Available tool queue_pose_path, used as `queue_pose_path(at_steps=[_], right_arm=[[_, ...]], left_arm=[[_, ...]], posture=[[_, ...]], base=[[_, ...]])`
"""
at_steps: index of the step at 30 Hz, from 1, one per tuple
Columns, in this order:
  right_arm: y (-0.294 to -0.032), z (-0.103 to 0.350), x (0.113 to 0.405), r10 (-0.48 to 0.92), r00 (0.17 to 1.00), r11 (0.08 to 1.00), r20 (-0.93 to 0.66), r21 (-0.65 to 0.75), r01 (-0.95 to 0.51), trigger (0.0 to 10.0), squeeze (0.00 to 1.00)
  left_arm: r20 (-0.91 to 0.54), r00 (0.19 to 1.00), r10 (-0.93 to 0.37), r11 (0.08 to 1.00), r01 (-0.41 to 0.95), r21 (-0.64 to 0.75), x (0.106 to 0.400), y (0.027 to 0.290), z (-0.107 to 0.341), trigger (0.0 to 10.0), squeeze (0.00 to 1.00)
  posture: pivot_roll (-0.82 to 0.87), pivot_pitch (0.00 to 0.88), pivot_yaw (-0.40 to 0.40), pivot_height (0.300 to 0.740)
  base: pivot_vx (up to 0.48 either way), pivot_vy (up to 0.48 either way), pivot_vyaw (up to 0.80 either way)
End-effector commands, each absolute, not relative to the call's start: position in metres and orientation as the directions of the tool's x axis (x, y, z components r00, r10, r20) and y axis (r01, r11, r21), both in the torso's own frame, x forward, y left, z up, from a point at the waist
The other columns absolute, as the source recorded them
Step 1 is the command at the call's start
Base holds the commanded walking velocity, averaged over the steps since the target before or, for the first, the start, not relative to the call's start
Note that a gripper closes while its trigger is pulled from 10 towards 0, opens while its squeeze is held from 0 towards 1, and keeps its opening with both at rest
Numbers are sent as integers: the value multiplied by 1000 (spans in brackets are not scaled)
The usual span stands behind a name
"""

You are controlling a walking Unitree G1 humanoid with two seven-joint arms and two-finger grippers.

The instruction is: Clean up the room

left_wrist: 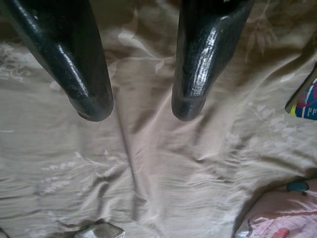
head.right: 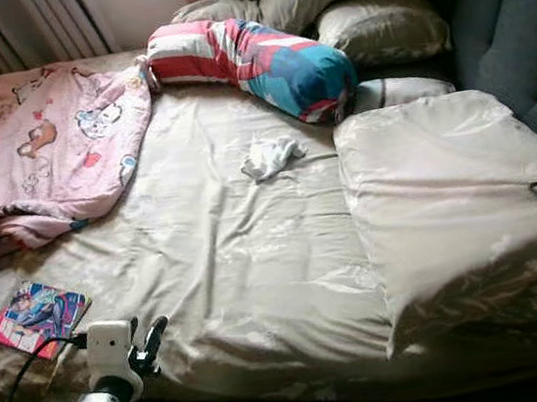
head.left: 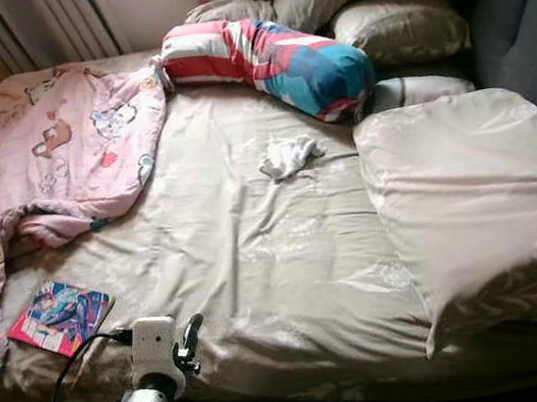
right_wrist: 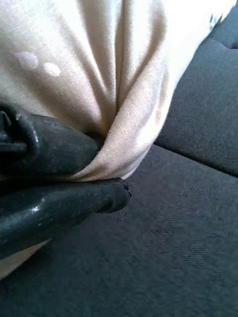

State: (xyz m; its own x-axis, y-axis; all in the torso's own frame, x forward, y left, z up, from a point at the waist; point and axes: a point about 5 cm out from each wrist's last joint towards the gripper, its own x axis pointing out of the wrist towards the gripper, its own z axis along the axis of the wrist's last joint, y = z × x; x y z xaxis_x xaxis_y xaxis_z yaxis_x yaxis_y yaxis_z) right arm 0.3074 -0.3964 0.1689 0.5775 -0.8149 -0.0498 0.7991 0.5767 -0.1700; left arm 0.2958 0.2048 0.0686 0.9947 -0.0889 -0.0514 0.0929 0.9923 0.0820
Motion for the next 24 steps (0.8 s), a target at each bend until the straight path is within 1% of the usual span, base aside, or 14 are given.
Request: queue_pose_path(at_steps=[1,2,3,6,9,12,13,14,15,20,22,24], right_arm=[[-402,166,301,-833,547,553,-77,-86,829,10000,0],[-398,161,302,-825,556,563,-96,-69,824,10000,0],[-389,146,304,-808,572,584,-142,-61,810,10000,0],[-378,128,302,-798,573,594,-187,-81,801,10000,0],[-369,115,301,-781,584,611,-222,-80,788,10000,0],[-366,108,300,-780,580,610,-236,-81,788,10000,0],[-365,107,299,-779,580,610,-237,-77,789,10000,63],[-365,106,299,-779,581,609,-237,-63,790,10000,451],[-364,107,299,-778,584,610,-233,-55,791,10000,1000],[-353,109,307,-754,625,646,-203,-56,761,10000,1000],[-347,117,312,-741,658,670,-131,-81,738,10000,1000],[-346,121,314,-734,672,679,-97,-97,728,10000,1000]], left_arm=[[-91,991,-97,990,105,89,291,205,60,10000,0],[-91,991,-98,990,106,89,291,205,60,10000,0],[-91,991,-102,990,110,88,291,204,60,10000,0],[-90,990,-105,990,113,88,292,203,61,10000,0],[-90,991,-104,990,112,89,292,205,61,10000,0],[-89,991,-104,990,112,89,291,205,62,10000,0],[-89,991,-104,990,112,88,291,205,62,10000,0],[-89,990,-105,990,113,87,291,205,61,10000,0],[-90,990,-106,990,114,87,291,204,61,10000,0],[-93,990,-110,989,118,84,291,203,60,10000,0],[-90,990,-110,990,117,80,292,202,60,10000,0],[-89,990,-110,990,117,79,292,201,60,10000,0]], posture=[[-73,208,63,629],[-71,209,64,629],[-64,208,65,629],[-59,208,66,629],[-60,208,66,629],[-55,207,67,629],[-55,207,67,629],[-55,207,67,629],[-59,207,65,629],[-62,205,64,629],[-58,205,62,629],[-57,204,61,629]], base=[[0,0,0],[0,0,0],[0,0,0],[0,0,0],[0,0,0],[0,0,0],[0,0,0],[0,0,0],[0,0,0],[0,0,0],[0,0,0],[0,0,0]])
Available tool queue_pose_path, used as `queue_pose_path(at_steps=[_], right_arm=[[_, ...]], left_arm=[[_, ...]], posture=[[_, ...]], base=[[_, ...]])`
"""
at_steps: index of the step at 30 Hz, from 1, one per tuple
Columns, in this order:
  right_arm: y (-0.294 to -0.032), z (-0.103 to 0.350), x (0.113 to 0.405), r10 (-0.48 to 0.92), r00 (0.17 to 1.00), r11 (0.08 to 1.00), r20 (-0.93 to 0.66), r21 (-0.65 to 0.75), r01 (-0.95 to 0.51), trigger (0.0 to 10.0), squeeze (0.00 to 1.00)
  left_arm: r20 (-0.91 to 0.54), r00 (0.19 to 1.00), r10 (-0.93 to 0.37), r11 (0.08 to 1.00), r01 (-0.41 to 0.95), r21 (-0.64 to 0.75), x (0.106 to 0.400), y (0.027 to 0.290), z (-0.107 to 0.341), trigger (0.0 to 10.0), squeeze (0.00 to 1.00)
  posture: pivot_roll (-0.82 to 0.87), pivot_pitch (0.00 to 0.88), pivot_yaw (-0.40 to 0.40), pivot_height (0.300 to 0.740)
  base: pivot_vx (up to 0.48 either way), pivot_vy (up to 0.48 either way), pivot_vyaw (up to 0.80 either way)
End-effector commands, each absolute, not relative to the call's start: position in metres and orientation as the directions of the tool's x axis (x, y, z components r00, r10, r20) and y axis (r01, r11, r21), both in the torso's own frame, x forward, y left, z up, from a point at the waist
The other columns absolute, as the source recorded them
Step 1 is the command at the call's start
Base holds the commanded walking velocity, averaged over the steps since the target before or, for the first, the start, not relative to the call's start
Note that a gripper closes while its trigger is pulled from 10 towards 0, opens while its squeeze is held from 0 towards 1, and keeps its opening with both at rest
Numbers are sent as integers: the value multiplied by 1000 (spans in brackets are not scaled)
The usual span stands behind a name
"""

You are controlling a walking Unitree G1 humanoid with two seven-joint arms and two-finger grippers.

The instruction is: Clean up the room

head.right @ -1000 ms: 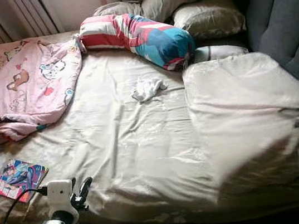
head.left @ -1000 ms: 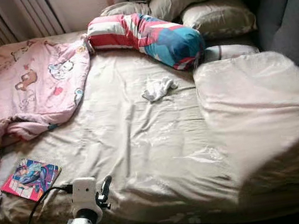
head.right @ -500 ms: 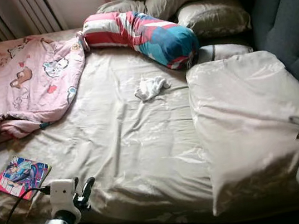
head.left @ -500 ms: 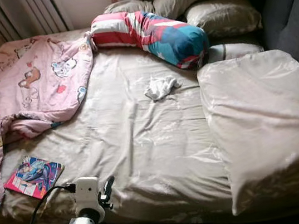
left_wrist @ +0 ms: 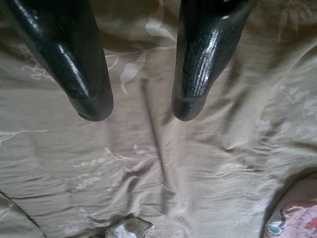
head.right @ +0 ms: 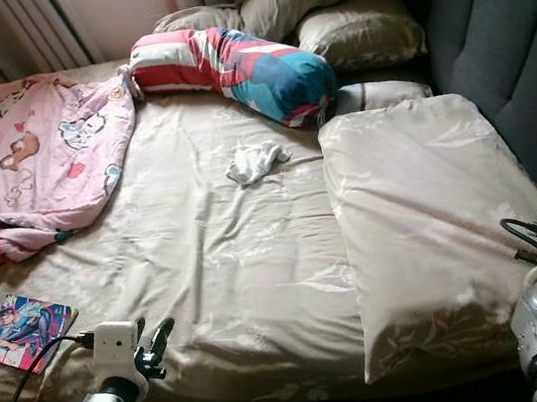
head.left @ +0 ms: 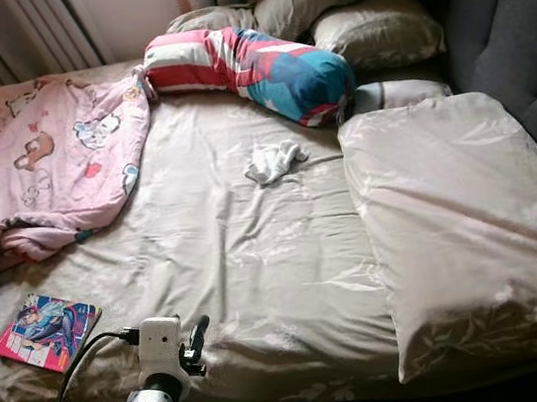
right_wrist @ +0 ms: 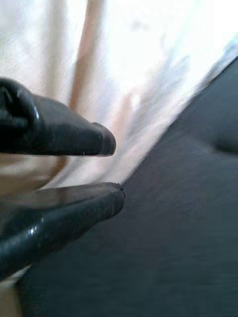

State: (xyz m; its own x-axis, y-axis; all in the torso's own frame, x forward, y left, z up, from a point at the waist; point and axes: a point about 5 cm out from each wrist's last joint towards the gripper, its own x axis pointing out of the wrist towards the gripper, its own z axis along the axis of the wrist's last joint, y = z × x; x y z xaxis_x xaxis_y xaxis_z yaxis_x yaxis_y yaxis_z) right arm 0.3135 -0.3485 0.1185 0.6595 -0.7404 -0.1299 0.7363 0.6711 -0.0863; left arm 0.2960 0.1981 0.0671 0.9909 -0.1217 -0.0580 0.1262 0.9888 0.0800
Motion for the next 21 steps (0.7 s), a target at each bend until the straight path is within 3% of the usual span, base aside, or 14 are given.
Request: queue_pose_path(at_steps=[1,3,7,8,9,10,14,15,21], right_arm=[[-342,128,318,-719,694,694,-41,-98,713,10000,1000],[-337,135,321,-698,716,711,19,-96,697,10000,1000],[-306,148,332,-531,830,829,169,-103,550,10000,1000],[-282,141,337,-390,906,909,166,-86,408,10000,573],[-272,137,338,-327,931,935,164,-90,344,10000,137],[-250,123,335,-209,968,969,140,-106,224,10000,0],[-232,105,326,-140,985,986,103,-77,148,10000,0],[-222,83,315,-125,992,992,26,-6,125,10000,0],[-213,57,303,-96,993,993,-72,67,101,10000,0]], left_arm=[[-87,990,-108,990,115,78,292,202,61,10000,0],[-85,991,-106,991,113,77,292,202,61,10000,0],[-81,992,-98,992,104,73,291,203,61,10000,0],[-80,992,-95,992,101,71,290,203,60,10000,0],[-79,992,-94,992,100,70,290,203,60,10000,0],[-73,993,-91,993,96,66,289,203,60,10000,0],[-71,993,-89,994,94,64,289,202,60,10000,0],[-70,994,-87,994,92,62,288,202,60,10000,0],[-68,994,-86,995,90,48,287,197,58,10000,0]], posture=[[-61,206,57,629],[-61,206,57,629],[-61,207,52,629],[-63,208,49,629],[-63,208,47,629],[-63,208,46,629],[-66,209,45,629],[-72,214,44,629],[-69,213,43,629]], base=[[0,0,0],[0,0,0],[0,0,0],[0,0,0],[0,0,0],[0,0,0],[0,0,0],[0,0,0],[0,0,0]])
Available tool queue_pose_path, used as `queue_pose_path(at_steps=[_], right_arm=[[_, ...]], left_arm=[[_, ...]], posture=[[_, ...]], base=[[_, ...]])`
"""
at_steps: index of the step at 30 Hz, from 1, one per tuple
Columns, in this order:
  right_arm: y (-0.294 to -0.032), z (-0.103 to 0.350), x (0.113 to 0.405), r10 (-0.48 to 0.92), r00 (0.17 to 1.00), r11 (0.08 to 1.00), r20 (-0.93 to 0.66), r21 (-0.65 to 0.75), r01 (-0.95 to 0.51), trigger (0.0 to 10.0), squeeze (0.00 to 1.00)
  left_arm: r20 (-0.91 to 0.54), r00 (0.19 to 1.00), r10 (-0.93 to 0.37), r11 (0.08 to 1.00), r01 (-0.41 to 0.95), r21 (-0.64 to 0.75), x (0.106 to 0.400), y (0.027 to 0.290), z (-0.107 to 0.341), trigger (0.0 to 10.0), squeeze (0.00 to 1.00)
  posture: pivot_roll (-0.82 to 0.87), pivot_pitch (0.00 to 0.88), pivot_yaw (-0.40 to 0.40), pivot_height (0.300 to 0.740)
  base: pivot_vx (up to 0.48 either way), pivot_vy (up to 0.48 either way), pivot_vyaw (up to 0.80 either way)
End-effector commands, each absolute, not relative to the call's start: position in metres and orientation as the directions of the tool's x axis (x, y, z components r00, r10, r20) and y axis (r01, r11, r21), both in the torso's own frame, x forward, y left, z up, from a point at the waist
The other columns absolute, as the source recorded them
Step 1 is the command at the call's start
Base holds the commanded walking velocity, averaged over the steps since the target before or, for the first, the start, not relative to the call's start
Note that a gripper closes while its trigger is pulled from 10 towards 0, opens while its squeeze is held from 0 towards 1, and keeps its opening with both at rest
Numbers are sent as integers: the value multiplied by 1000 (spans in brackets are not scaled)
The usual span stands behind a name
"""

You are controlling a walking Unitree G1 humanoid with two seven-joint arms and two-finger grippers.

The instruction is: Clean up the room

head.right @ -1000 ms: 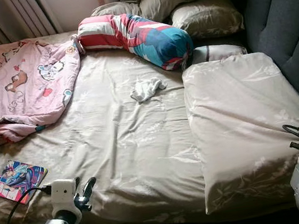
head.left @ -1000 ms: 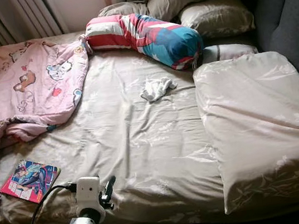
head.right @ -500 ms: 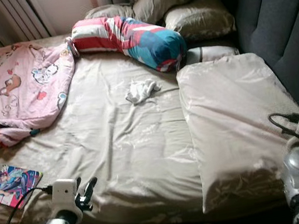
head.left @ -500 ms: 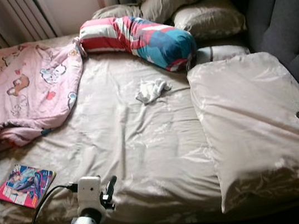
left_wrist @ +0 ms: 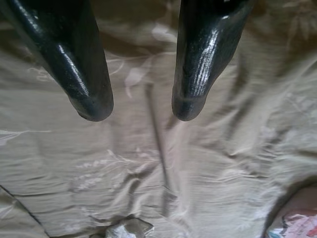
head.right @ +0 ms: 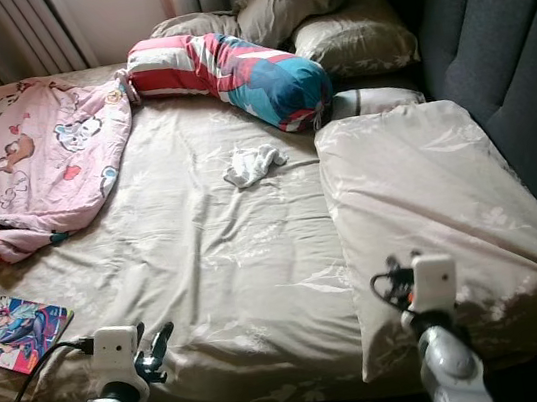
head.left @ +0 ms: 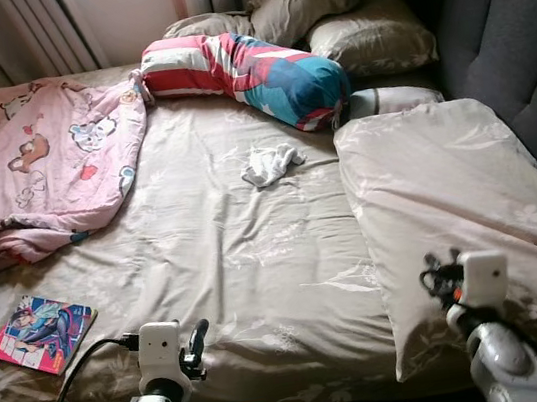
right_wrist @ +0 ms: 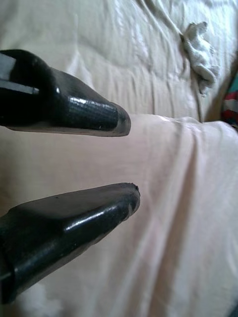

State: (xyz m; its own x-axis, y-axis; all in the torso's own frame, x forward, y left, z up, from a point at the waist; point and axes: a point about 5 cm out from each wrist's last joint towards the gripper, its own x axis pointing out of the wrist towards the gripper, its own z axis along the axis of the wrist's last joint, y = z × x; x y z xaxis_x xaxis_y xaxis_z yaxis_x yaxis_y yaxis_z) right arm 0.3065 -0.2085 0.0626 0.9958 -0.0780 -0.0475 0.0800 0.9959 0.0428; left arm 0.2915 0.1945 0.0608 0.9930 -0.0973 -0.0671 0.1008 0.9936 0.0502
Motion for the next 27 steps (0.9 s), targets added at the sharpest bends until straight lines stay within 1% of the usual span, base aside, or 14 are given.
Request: queue_pose_path(at_steps=[1,6,9,17,24,27], right_arm=[[-212,56,303,-93,993,993,-75,71,99,10000,0],[-205,59,307,-52,996,995,-76,82,58,10000,0],[-204,60,309,-56,996,994,-76,92,63,10000,0],[-196,56,308,-26,996,995,-90,92,34,10000,0],[-194,55,308,-22,995,995,-93,97,31,10000,0],[-193,52,308,-21,994,995,-106,99,32,10000,0]], left_arm=[[-65,994,-89,995,92,43,287,196,58,10000,0],[-69,994,-82,996,84,30,288,196,58,10000,0],[-76,994,-74,997,76,23,287,197,57,10000,0],[-76,994,-73,997,76,29,287,198,58,10000,0],[-74,994,-81,996,84,32,287,198,58,10000,0],[-68,994,-89,995,92,37,287,196,59,10000,0]], posture=[[-69,213,42,629],[-69,211,41,629],[-61,211,37,629],[-49,201,38,629],[-51,193,39,629],[-50,188,39,629]], base=[[0,0,0],[0,0,0],[0,0,0],[0,312,0],[0,302,0],[0,0,0]])
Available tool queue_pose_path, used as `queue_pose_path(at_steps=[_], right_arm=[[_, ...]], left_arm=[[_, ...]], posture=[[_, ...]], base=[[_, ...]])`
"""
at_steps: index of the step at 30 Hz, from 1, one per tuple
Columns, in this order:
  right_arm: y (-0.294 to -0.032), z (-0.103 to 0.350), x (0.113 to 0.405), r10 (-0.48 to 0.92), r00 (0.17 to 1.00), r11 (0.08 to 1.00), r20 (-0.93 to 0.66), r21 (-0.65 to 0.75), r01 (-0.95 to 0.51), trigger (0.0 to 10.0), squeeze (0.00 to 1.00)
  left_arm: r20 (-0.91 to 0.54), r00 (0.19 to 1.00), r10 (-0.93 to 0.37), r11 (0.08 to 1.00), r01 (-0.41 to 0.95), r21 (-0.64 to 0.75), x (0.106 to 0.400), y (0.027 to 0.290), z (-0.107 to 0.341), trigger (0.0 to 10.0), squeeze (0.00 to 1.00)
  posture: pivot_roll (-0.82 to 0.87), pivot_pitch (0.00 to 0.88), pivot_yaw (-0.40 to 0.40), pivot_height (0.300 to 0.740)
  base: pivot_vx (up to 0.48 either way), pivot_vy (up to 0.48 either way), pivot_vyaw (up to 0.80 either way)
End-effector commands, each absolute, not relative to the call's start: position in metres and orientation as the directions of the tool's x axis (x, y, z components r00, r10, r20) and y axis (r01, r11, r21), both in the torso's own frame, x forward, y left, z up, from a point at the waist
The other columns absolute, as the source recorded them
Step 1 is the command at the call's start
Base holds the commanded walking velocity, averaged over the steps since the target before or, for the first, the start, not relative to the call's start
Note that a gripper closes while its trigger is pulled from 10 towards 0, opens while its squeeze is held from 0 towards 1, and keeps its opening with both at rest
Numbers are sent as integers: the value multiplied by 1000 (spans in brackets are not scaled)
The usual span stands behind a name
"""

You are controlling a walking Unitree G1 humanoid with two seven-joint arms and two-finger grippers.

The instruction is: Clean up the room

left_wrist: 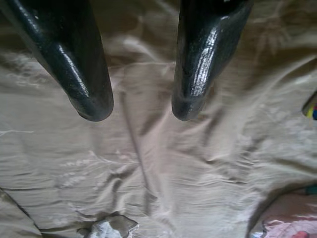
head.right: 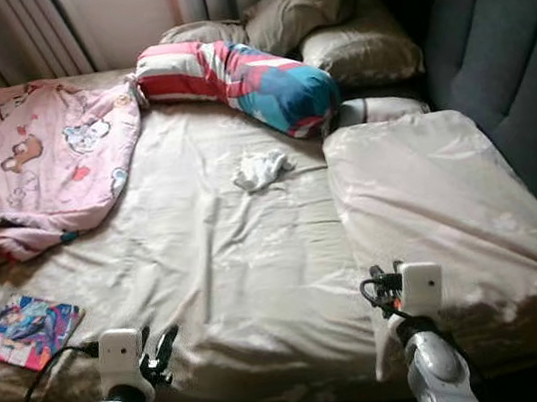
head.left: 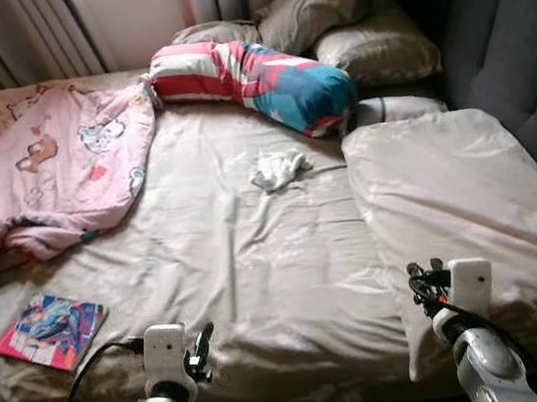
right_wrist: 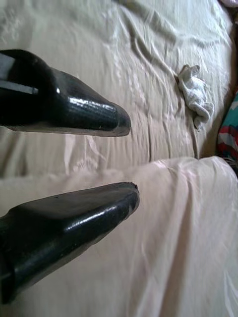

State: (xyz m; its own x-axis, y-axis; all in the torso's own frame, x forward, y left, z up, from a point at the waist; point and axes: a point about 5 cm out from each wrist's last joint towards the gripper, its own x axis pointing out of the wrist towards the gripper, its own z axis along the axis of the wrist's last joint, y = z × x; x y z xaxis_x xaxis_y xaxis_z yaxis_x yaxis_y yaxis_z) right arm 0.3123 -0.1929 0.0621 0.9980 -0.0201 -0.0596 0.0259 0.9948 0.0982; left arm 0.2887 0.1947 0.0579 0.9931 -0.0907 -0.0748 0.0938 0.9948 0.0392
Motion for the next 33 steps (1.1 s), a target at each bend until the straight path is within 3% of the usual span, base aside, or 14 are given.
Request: queue_pose_path(at_steps=[1,9,24,33], right_arm=[[-193,52,308,-25,994,994,-108,101,36,10000,0],[-194,56,310,-58,995,989,-83,132,69,10000,0],[-199,50,309,-88,990,985,-115,141,104,10000,0],[-199,47,310,-82,988,985,-130,138,100,10000,0]], left_arm=[[-66,994,-91,995,94,38,287,195,59,10000,0],[-54,994,-97,994,99,36,288,194,61,10000,0],[-54,994,-92,995,94,25,289,193,61,10000,0],[-64,997,-46,999,44,-32,289,197,57,10000,0]], posture=[[-50,188,39,629],[-49,185,41,634],[-49,189,38,740],[-48,184,30,740]], base=[[0,0,0],[0,0,0],[0,0,0],[0,0,0]])
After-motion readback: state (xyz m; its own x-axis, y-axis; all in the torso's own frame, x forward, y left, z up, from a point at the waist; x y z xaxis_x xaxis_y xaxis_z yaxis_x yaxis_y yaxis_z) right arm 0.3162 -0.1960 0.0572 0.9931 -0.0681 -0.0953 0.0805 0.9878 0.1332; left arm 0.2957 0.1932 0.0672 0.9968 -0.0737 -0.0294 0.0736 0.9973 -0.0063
